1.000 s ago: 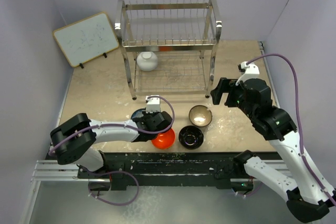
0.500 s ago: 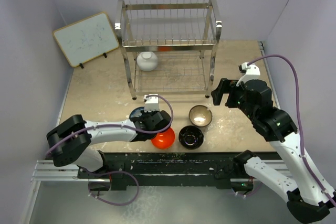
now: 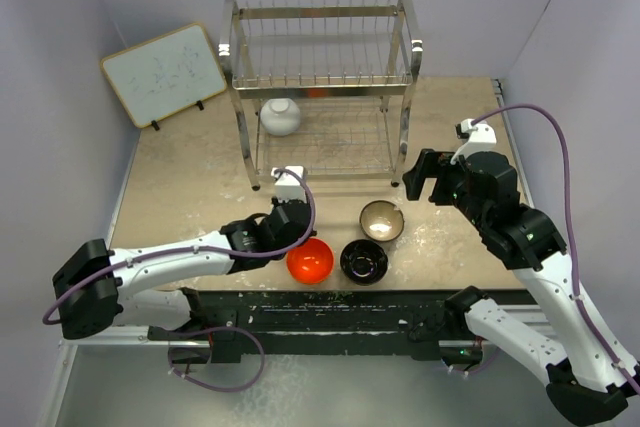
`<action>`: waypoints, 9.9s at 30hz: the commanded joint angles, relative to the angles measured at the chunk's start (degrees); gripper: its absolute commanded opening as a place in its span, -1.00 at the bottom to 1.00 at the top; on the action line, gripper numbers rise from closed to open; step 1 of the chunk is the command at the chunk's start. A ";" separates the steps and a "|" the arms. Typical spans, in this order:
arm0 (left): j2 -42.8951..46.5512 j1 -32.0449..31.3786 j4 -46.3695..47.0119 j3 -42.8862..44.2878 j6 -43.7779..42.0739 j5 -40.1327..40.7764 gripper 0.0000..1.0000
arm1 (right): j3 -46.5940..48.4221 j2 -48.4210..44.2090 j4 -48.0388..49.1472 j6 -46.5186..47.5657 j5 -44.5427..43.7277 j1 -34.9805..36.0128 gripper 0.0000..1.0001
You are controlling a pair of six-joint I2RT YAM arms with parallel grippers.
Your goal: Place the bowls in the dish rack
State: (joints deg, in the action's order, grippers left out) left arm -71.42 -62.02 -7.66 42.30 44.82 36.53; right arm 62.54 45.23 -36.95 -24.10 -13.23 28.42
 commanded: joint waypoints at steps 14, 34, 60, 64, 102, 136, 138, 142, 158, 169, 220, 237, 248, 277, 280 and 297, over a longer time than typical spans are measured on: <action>-1.01 12.14 42.81 -3.53 -3.15 -17.55 -1.00 | 3.26 0.60 1.46 0.51 -1.62 -0.30 0.93; -24.39 22.36 62.57 11.11 8.79 -34.52 -1.00 | 10.55 5.27 1.59 2.67 -2.43 -0.34 0.94; -47.87 27.87 70.27 33.28 23.29 -44.36 -1.00 | 12.78 7.22 0.75 4.01 -3.55 -0.39 0.95; -51.74 28.18 69.54 37.61 24.55 -45.33 -1.00 | 12.84 7.15 0.27 4.30 -4.01 -0.39 0.96; -61.11 30.55 71.28 37.20 29.67 -44.00 -0.78 | 11.13 7.80 0.32 5.63 -3.64 -1.79 0.98; -50.91 34.33 46.94 31.91 20.52 -41.00 -0.19 | 9.97 8.62 1.89 5.37 -1.40 -2.40 0.98; -50.23 34.42 44.75 32.17 19.18 -40.32 -0.15 | 9.82 8.64 1.99 5.38 -1.23 -2.41 0.98; -48.87 34.42 40.26 32.94 16.51 -39.35 -0.01 | 9.62 8.51 2.19 5.29 -1.01 -2.49 0.98; -38.77 33.50 40.54 25.66 5.69 -44.01 0.20 | 9.29 8.18 2.48 4.70 -0.40 -2.66 0.98; -41.19 29.54 43.01 25.55 3.95 -46.55 -0.26 | 9.61 8.20 2.30 4.50 -1.13 -2.76 0.98; -63.10 29.68 37.80 52.01 2.41 -45.34 -0.95 | 11.99 8.38 -1.19 6.15 -4.61 -3.90 0.98; -56.72 30.00 41.28 43.06 -0.08 -41.66 -0.97 | 10.44 8.54 0.00 5.92 -3.39 -4.26 0.98; -55.02 30.51 43.91 41.17 1.59 -31.70 -1.00 | 10.38 9.52 0.59 6.11 -3.11 -4.51 0.98; -66.21 30.55 39.99 54.09 5.08 -26.46 -1.00 | 9.35 11.11 1.78 6.26 -2.15 -5.22 0.98; -66.91 30.55 40.01 55.16 5.27 -27.31 -1.00 | 9.18 11.03 1.73 6.33 -2.15 -5.22 0.98; -55.56 31.04 45.05 40.31 2.78 -27.93 -0.84 | 8.74 10.18 2.09 5.90 -0.70 -5.40 0.97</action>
State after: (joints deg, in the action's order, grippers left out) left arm -133.40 -31.24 33.52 86.43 48.84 10.20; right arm 71.59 56.25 -36.93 -18.81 -15.00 23.27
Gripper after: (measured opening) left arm 0.066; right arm 0.987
